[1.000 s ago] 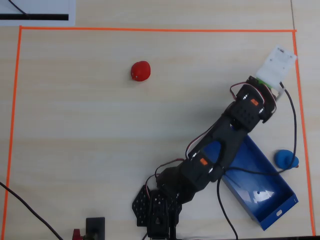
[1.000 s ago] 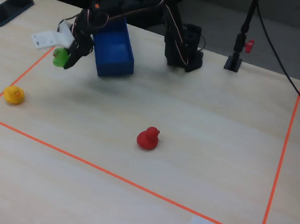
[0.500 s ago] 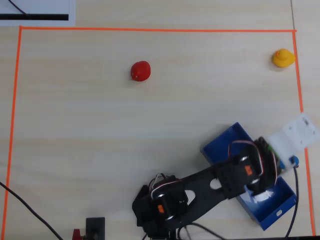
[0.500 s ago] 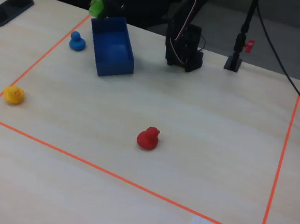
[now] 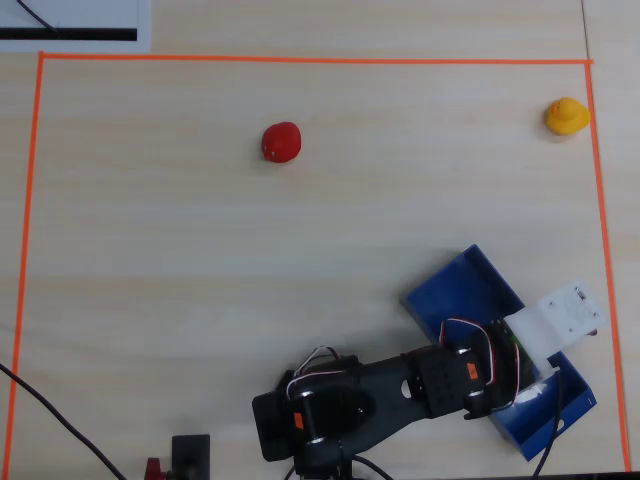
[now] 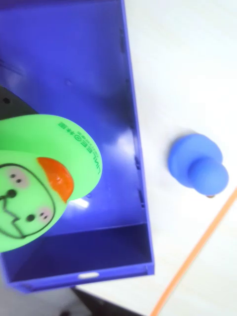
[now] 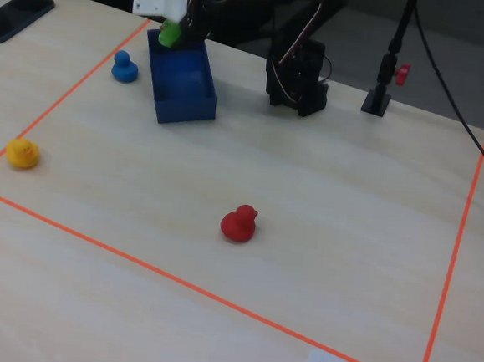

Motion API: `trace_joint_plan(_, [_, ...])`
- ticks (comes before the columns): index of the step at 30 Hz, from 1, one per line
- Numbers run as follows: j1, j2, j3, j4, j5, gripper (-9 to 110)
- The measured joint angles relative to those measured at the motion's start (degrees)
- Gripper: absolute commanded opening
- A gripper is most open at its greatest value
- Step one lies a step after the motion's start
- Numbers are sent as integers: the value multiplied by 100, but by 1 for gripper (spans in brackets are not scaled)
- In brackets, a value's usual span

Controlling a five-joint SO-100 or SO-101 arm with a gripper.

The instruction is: Grasp green duck and put it into box.

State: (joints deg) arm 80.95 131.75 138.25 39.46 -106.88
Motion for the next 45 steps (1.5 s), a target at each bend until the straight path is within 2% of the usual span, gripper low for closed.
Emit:
trace_joint_plan(7, [0,308,1081,-1116,-237,0])
trace_joint_plan(15, [0,413,1424,-1257,-316,6])
trace_joint_plan(26, [229,545,1600,-1345,-554,4])
trace_joint_plan(27, [272,615,1661,-1345,-606,5])
trace_joint_plan(31, [457,844,1890,-1310,-800,24])
trace_joint_plan(36, [650,993,1890,-1195,-932,31])
trace_joint_plan(41, [650,993,1890,-1195,-932,34])
trace_joint_plan(45, [642,993,1890,-1125,-879,28])
